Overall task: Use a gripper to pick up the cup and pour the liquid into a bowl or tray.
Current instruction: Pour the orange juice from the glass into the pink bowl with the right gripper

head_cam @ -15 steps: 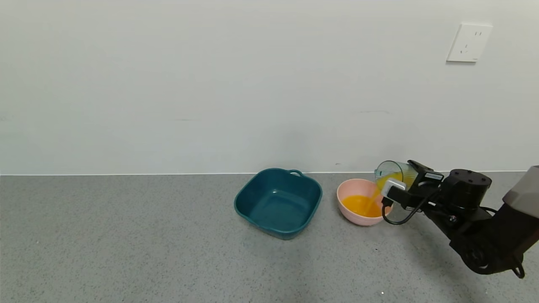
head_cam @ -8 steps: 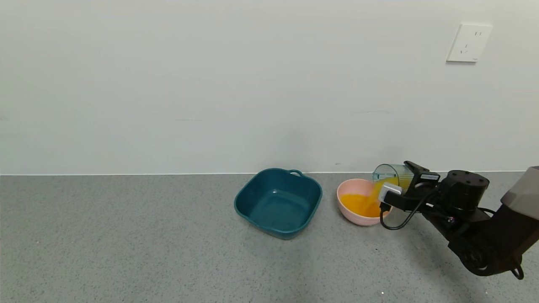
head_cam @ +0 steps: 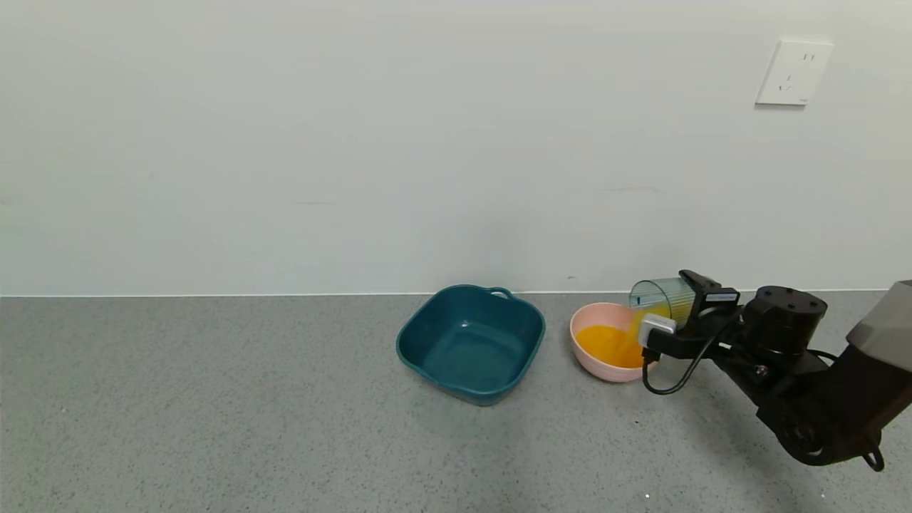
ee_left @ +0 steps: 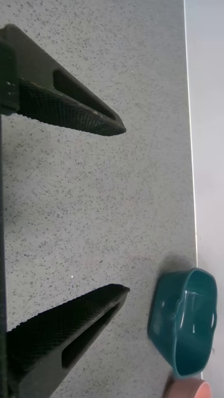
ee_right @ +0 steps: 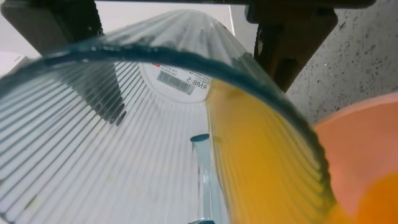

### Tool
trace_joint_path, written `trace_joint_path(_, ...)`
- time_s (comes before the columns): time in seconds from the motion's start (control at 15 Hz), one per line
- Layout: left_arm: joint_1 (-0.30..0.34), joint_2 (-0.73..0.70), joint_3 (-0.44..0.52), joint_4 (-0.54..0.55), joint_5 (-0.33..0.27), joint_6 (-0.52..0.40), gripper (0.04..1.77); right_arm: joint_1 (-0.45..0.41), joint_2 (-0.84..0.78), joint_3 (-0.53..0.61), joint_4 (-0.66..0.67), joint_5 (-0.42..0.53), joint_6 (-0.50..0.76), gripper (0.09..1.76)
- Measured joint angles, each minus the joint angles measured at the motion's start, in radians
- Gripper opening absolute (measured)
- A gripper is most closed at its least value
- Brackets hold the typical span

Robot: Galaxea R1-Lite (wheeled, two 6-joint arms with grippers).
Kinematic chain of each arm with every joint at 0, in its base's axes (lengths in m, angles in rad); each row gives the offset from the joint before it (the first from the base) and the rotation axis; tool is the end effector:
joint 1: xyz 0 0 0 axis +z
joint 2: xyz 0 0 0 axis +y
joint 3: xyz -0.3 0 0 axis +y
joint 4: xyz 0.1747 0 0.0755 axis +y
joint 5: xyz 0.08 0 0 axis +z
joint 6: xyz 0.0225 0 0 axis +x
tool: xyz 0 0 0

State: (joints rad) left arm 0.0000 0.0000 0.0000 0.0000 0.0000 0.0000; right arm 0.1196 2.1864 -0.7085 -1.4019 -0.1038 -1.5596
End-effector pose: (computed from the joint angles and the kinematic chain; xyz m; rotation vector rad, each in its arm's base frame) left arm -0.0228 0.0000 0.0755 0.0000 0.0000 0.0000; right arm 0.3644 0.0414 0.0702 -1.5672 0.0473 0.0714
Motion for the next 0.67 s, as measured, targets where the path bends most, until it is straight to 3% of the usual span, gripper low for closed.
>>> trace_joint_path(0.67, 0.000, 0.000, 0.000, 0.000, 0.000, 0.000, 1.72, 0.009, 0.000, -0.006, -0.005, -0.001, -0.097, 1.34)
